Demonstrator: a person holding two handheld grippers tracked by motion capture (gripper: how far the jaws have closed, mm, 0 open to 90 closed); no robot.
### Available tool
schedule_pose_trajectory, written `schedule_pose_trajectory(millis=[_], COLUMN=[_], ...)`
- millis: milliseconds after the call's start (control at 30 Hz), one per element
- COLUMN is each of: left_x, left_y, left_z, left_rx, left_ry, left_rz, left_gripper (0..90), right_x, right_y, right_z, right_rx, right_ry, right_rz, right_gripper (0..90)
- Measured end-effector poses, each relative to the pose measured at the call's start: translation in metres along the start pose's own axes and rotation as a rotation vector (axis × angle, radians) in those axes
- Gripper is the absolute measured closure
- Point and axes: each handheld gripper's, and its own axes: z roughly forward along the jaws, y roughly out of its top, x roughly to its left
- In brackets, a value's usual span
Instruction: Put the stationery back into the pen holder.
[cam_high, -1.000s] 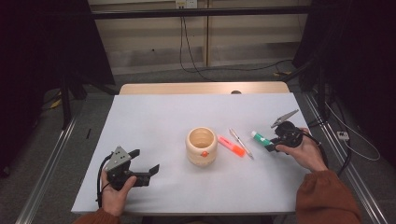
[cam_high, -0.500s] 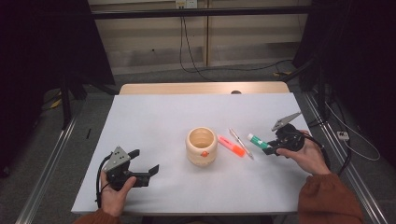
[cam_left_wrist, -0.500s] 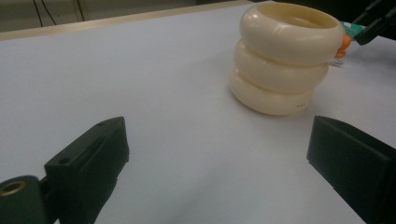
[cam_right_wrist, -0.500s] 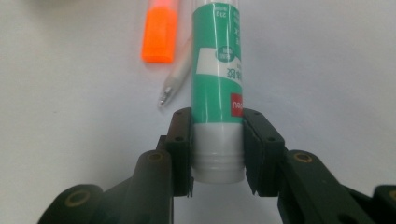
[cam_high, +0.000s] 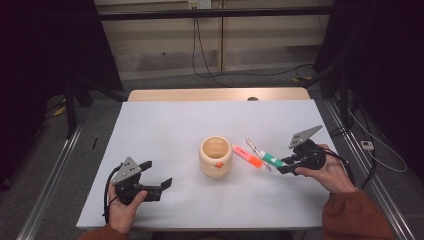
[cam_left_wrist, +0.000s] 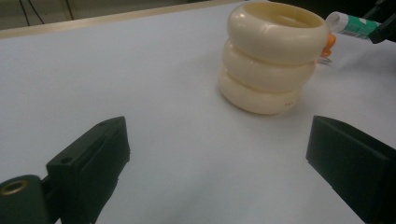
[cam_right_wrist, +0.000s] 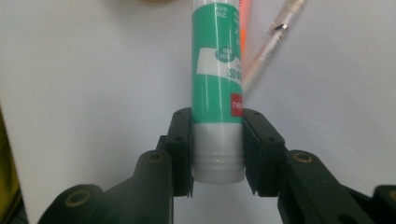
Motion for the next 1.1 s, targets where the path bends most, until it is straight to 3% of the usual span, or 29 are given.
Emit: schedule_pose_trajectory(millis=[500, 767, 867, 1100], left_x=[-0.016, -0.021, -0.024, -0.031], left_y=[0.007, 0.007, 0.007, 0.01], left_z=[0.005, 0.01, 0.013, 0.017], left_rx=[0.049, 0.092, 0.117, 0.147], left_ry=[-0.053, -0.086, -0.127, -0.165], left_rz=[0.081, 0.109, 0.109, 0.135], left_gripper=[4.4, 4.2, 4.1, 4.2], right_x=[0.043, 0.06, 0.068, 0.085], right_y=[0.019, 0.03, 0.036, 0.048], right_z=[0.013, 0.027, 0.032, 0.039], right_rx=[0.028, 0.056, 0.061, 0.072], right_ry=[0.09, 0.129, 0.138, 0.168], right_rz=[-0.161, -0.221, -0.254, -0.315], right_gripper=[66.6, 66.6, 66.6, 66.6])
